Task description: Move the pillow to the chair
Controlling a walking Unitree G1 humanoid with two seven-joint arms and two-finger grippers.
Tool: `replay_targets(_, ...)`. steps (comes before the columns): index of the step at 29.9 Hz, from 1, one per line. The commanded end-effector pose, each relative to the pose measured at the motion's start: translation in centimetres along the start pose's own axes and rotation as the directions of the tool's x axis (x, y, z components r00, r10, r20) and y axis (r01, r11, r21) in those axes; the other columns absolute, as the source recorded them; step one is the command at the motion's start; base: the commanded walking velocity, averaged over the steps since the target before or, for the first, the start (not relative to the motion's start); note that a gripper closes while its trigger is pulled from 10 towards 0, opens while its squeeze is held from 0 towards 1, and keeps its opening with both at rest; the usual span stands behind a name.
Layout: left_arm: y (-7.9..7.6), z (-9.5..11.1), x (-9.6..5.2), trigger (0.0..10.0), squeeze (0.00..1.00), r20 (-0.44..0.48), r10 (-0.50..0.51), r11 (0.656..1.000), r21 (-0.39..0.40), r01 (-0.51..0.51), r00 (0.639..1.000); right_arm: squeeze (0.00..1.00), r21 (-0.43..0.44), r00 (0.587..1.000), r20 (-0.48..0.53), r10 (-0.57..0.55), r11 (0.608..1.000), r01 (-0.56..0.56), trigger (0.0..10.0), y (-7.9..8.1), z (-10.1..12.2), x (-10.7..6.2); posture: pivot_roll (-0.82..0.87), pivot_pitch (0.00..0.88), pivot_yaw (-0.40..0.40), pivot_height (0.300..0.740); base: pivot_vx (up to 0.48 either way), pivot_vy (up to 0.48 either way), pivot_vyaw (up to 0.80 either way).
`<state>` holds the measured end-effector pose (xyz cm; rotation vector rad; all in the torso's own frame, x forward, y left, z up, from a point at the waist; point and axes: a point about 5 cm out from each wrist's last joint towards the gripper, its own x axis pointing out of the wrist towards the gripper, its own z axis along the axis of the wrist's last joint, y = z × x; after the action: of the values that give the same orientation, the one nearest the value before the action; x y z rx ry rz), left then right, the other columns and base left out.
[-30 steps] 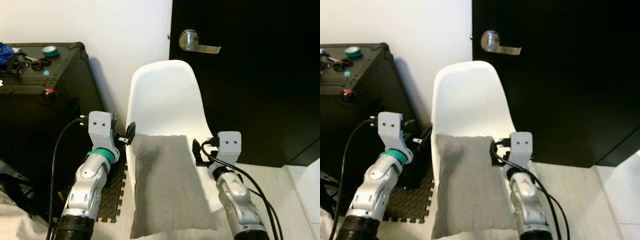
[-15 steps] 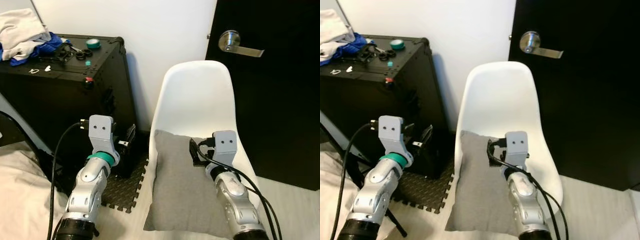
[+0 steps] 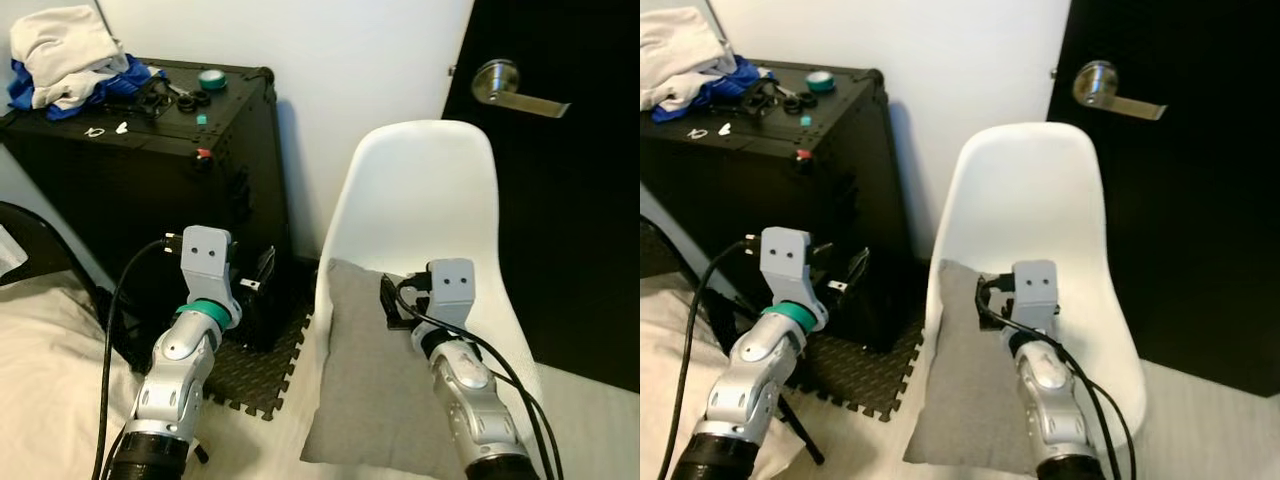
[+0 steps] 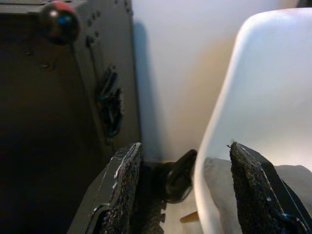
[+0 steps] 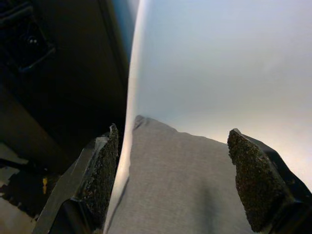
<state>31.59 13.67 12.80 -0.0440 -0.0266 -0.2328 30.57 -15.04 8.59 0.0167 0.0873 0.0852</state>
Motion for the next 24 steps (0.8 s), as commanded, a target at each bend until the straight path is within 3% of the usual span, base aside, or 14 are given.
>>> replay_targets(1,0.39,-0.25,-0.1,10.0,0.0,-0.013,0.01,1.0,0.021,-0.01,1.0,0.0,0.014,1.0,-0.008,-0.007,1.0,0.007,10.0,0.0,-0.37,-0.09,0.04,0.0,0.117,0.74,0.0,-0.48,0.8)
replay_targets(7,0.39,-0.21,-0.1,10.0,0.0,-0.012,0.006,1.0,0.028,-0.006,1.0,0.0,0.015,1.0,-0.009,-0.008,1.0,0.008,10.0,-0.01,-0.39,-0.11,0.04,0.0,0.117,0.74,0.0,-0.48,0.8)
replay_targets(24,0.98,-0.44,-0.5,10.0,0.0,-0.024,0.029,1.0,0.009,-0.029,0.999,0.0,0.018,1.0,-0.02,-0.003,1.0,0.004,10.0,0.13,-0.68,-0.15,0.04,0.0,0.115,0.74,0.0,0.0,0.8)
